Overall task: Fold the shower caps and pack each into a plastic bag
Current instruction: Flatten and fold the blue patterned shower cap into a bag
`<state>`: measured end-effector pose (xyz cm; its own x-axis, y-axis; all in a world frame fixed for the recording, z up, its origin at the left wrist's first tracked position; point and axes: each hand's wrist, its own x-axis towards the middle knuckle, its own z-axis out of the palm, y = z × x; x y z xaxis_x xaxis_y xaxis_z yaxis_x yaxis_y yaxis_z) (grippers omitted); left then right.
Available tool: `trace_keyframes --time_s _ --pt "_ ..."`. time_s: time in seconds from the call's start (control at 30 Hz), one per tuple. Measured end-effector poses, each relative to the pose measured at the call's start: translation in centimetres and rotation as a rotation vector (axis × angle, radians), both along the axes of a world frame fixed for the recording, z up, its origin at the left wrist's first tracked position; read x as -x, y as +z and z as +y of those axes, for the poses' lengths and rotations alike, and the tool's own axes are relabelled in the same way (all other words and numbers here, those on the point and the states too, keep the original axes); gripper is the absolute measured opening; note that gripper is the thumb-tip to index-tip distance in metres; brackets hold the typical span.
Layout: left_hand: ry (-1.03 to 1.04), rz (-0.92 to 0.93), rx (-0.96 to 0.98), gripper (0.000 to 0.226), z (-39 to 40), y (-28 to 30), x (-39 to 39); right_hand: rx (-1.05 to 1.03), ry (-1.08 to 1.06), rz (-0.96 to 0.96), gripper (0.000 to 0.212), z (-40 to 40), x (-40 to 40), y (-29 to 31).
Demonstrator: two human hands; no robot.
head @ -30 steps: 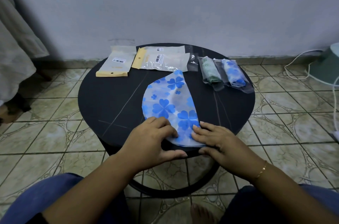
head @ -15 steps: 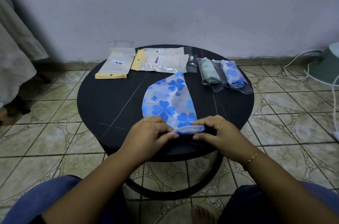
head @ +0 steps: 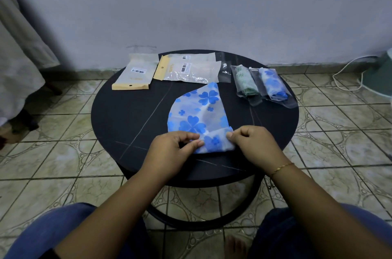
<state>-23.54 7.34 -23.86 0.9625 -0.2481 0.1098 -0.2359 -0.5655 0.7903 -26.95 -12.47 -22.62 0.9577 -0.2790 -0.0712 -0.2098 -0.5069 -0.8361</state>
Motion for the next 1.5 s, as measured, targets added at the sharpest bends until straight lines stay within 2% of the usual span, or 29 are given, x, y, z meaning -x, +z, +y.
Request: trace_keyframes --time_s 0.1,0.23,0.3,0.37,0.5,0.57,0.67,0.8,0.93,1.03,1.1,1.17,1.2,1.3,1.43,1.5 --pt "0.010 0.000 -0.013 0.011 -0.2 0.0 -0.1 0.007 -0.027 0.021 0.029 0.1 -0.1 0.0" --pt "0.003 -0.020 -0.097 0.009 -0.4 0.3 0.0 0.017 -0.081 -0.021 0.013 0.4 -0.3 -0.2" --pt "-0.014 -0.047 -0.129 0.009 -0.5 0.4 0.2 0.022 -0.091 -0.030 0.016 0.6 -0.4 -0.4" --pt "-0.033 -0.107 -0.184 0.012 -0.6 0.4 0.4 0.069 -0.073 -0.027 0.017 0.7 -0.3 -0.5" --pt "-0.093 -0.281 -0.290 0.017 -0.5 -0.3 0.2 0.312 0.016 -0.046 0.010 1.0 0.2 -0.5" --pt "-0.133 -0.358 -0.315 0.015 -0.5 -0.5 -0.1 0.341 0.040 -0.054 0.012 1.0 0.3 -0.5" --pt "-0.189 -0.449 -0.371 0.033 -0.6 -0.7 -0.2 0.384 0.075 -0.097 0.018 1.1 0.7 -0.6" --pt "-0.239 -0.405 -0.458 0.045 -0.6 -0.2 -0.4 0.446 0.109 -0.154 0.018 1.1 1.0 -0.9" --pt "-0.312 -0.317 -0.576 0.052 -0.4 0.4 -0.6 0.530 0.171 -0.082 0.027 0.6 1.2 -0.6" --pt "-0.317 -0.319 -0.597 0.046 -0.2 0.3 -0.8 0.547 0.254 -0.010 0.049 0.1 1.8 -0.1" --pt "-0.300 -0.326 -0.585 0.053 -0.3 0.2 -0.9 0.550 0.280 0.011 0.057 0.0 1.9 0.0" --pt "-0.283 -0.337 -0.562 0.065 -0.5 0.1 -0.9 0.550 0.285 0.007 0.052 -0.1 1.8 0.0" --pt "-0.275 -0.338 -0.561 0.064 -0.5 0.1 -0.9 0.554 0.286 -0.002 0.047 -0.1 1.6 -0.1" --pt "-0.242 -0.307 -0.527 0.040 -0.5 0.2 -1.0 0.542 0.279 -0.034 0.029 0.0 1.1 -0.1" --pt "-0.187 -0.189 -0.439 0.031 -0.6 0.8 -1.0 0.470 0.237 -0.018 0.008 0.3 0.5 0.0" --pt "-0.128 -0.135 -0.352 0.028 -0.7 0.9 -0.9 0.461 0.210 0.034 0.021 0.3 0.2 0.2"
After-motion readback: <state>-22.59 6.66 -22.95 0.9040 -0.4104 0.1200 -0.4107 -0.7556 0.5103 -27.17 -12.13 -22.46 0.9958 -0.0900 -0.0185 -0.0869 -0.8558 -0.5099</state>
